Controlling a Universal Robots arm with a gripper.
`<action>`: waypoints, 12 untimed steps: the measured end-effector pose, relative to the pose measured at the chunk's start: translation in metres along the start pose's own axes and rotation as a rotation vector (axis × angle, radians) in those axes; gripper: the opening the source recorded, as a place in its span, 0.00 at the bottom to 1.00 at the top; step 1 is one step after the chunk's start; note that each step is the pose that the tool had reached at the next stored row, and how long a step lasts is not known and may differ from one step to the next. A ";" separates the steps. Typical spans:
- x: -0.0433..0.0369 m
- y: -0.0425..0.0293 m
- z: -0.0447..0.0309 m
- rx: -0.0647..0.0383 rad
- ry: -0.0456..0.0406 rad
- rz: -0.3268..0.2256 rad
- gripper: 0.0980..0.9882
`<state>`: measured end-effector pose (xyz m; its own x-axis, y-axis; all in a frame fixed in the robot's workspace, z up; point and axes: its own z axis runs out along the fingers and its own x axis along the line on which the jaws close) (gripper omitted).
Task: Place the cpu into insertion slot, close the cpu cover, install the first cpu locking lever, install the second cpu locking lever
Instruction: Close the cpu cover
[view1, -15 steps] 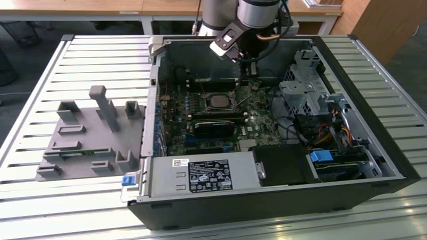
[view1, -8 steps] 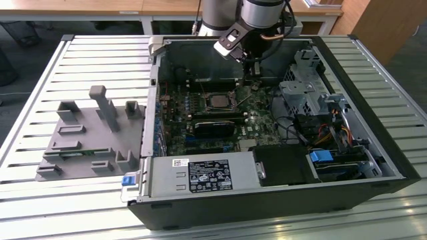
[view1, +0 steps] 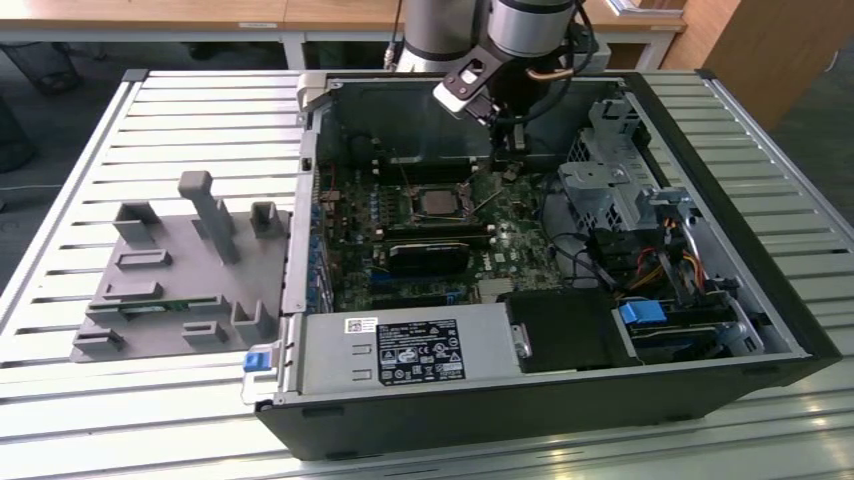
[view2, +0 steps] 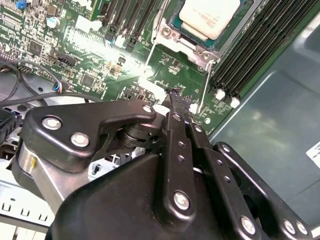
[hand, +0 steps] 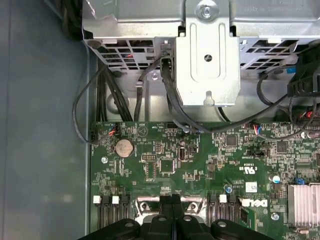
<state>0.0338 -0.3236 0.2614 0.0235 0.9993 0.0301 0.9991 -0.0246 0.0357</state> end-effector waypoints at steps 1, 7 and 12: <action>0.0001 0.0008 0.0001 0.000 0.0000 0.000 0.01; 0.0003 0.0067 0.0007 0.000 0.0000 0.000 0.01; 0.0005 0.0110 0.0016 0.004 0.0000 0.000 0.01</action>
<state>0.0448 -0.3234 0.2603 0.0233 0.9993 0.0301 0.9992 -0.0243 0.0317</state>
